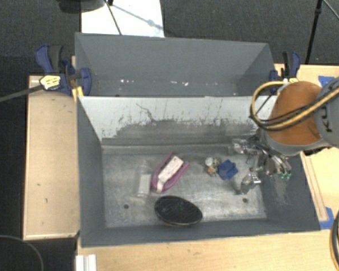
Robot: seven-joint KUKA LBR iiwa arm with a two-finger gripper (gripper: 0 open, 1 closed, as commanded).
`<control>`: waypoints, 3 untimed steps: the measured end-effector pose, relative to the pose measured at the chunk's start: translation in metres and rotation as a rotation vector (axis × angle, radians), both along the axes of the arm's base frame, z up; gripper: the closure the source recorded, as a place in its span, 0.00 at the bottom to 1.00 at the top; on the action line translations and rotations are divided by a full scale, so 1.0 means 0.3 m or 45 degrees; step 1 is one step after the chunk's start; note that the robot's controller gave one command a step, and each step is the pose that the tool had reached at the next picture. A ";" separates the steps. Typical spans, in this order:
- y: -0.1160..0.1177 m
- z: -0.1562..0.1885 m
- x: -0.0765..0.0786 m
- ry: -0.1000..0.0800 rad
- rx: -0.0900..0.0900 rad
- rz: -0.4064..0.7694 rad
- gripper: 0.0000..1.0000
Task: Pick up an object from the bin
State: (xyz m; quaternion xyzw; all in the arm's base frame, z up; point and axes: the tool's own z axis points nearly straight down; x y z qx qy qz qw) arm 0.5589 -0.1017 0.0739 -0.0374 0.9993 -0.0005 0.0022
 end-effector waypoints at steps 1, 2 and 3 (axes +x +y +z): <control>0.166 0.004 0.113 -0.001 0.002 0.121 0.00; 0.023 0.060 0.057 0.003 -0.001 0.332 0.00; 0.106 -0.009 0.083 0.006 0.002 0.117 0.00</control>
Offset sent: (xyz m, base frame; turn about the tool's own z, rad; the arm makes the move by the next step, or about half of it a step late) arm 0.0322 0.0473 0.0003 -0.0824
